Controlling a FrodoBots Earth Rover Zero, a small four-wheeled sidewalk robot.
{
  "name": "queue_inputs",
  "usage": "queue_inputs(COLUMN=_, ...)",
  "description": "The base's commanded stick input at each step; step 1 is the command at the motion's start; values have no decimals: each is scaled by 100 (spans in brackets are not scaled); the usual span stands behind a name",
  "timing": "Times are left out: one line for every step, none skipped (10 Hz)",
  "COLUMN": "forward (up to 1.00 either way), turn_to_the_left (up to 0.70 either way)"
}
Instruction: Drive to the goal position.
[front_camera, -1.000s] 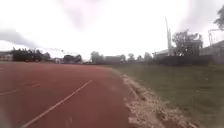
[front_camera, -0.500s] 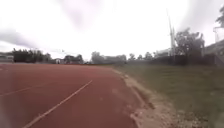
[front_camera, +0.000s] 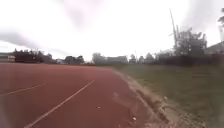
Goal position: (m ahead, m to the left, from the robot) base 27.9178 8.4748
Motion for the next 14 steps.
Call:
queue_inputs(forward=70, turn_to_the_left=0)
queue_inputs(forward=70, turn_to_the_left=0)
queue_inputs(forward=70, turn_to_the_left=0)
queue_inputs(forward=70, turn_to_the_left=0)
queue_inputs(forward=70, turn_to_the_left=0)
queue_inputs(forward=70, turn_to_the_left=0)
queue_inputs(forward=70, turn_to_the_left=0)
queue_inputs(forward=70, turn_to_the_left=0)
queue_inputs(forward=70, turn_to_the_left=0)
queue_inputs(forward=70, turn_to_the_left=0)
queue_inputs(forward=70, turn_to_the_left=0)
queue_inputs(forward=70, turn_to_the_left=0)
queue_inputs(forward=70, turn_to_the_left=0)
queue_inputs(forward=70, turn_to_the_left=0)
